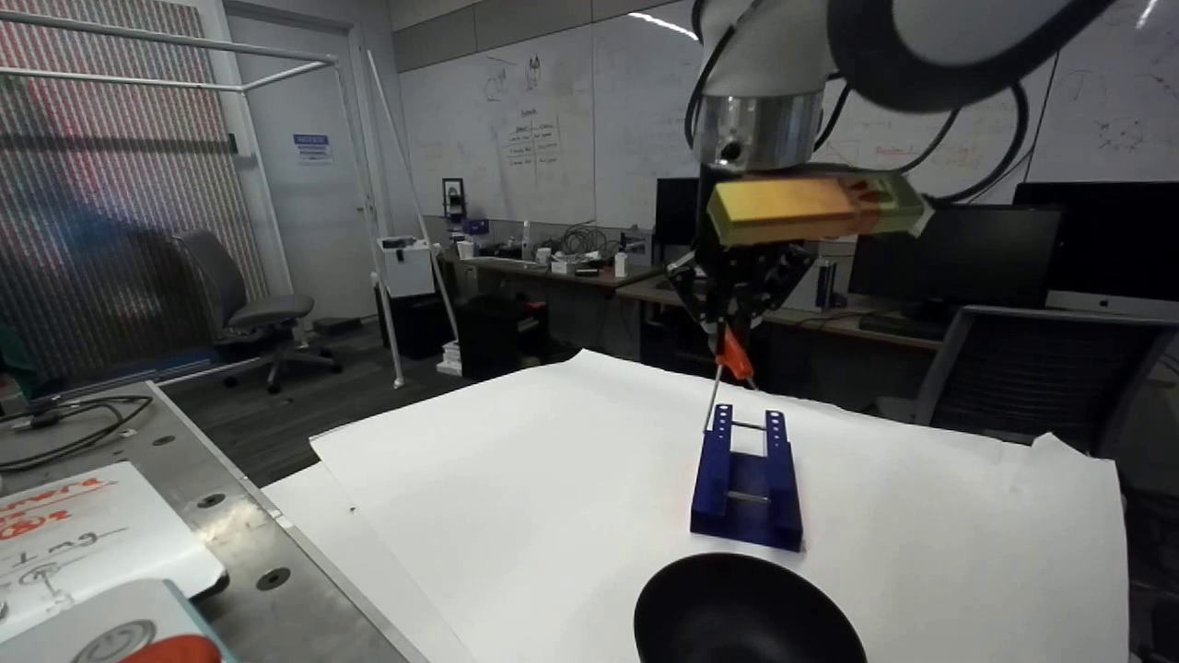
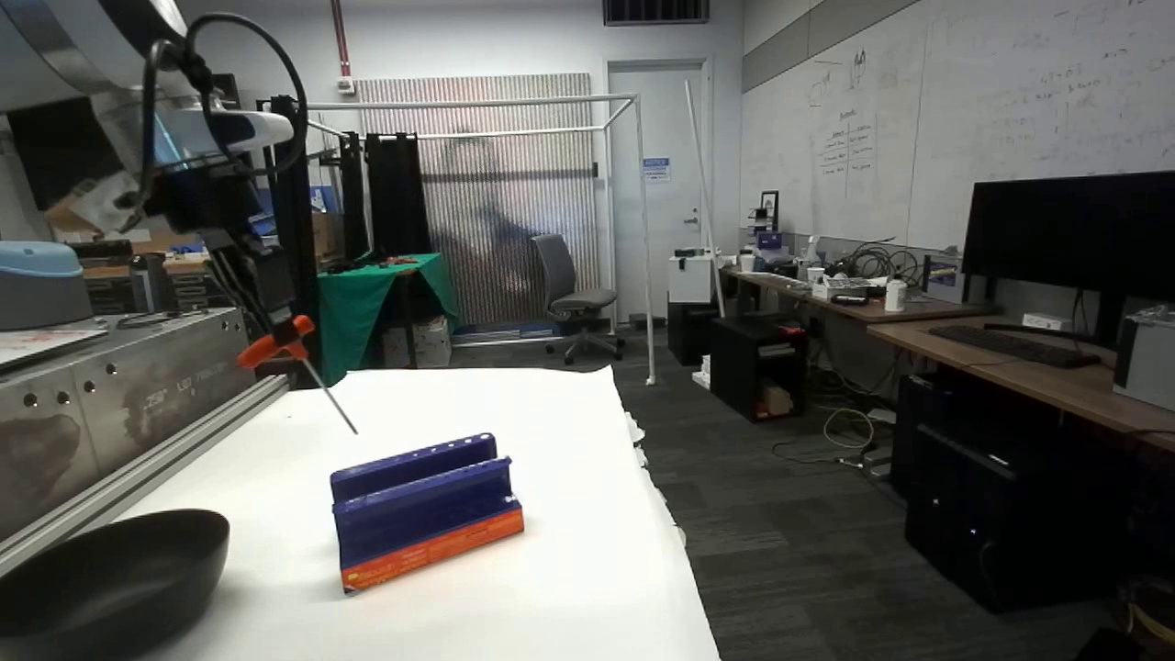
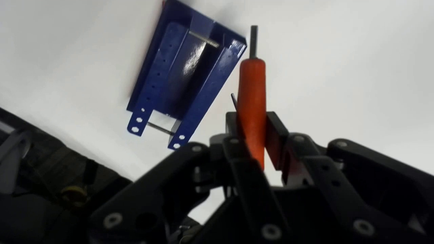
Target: Put the red object in the bowl
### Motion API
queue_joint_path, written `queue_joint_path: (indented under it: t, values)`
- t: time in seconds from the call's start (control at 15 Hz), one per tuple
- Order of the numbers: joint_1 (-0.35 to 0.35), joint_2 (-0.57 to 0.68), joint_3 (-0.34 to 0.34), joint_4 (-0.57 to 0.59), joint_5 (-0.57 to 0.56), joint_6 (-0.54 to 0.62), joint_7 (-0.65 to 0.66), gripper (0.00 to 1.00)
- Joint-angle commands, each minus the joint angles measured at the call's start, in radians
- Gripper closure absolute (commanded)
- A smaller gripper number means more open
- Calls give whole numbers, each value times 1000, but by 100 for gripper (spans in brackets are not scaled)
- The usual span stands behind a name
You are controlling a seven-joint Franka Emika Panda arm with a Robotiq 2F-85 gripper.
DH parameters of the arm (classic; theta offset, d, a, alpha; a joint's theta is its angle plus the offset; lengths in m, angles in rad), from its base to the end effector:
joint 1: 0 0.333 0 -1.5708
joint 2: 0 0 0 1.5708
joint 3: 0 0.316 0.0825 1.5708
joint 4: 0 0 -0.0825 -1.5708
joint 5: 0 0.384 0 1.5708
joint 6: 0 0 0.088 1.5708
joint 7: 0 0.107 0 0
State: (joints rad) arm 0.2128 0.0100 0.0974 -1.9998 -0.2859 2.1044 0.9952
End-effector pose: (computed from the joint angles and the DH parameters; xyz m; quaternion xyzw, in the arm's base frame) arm 0.5439 0.1602 0.4632 0.9537 -0.2694 0.1134 0.0712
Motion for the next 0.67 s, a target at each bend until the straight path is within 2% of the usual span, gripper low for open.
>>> queue_joint_path:
  t: [0.0,0.27,0.6]
  values:
    - [-50,-77,-3,-22,240,-38,-261,84]
    - [-95,-73,-28,-70,489,-73,-529,84]
    - [-133,-32,-50,-148,706,-178,-812,84]
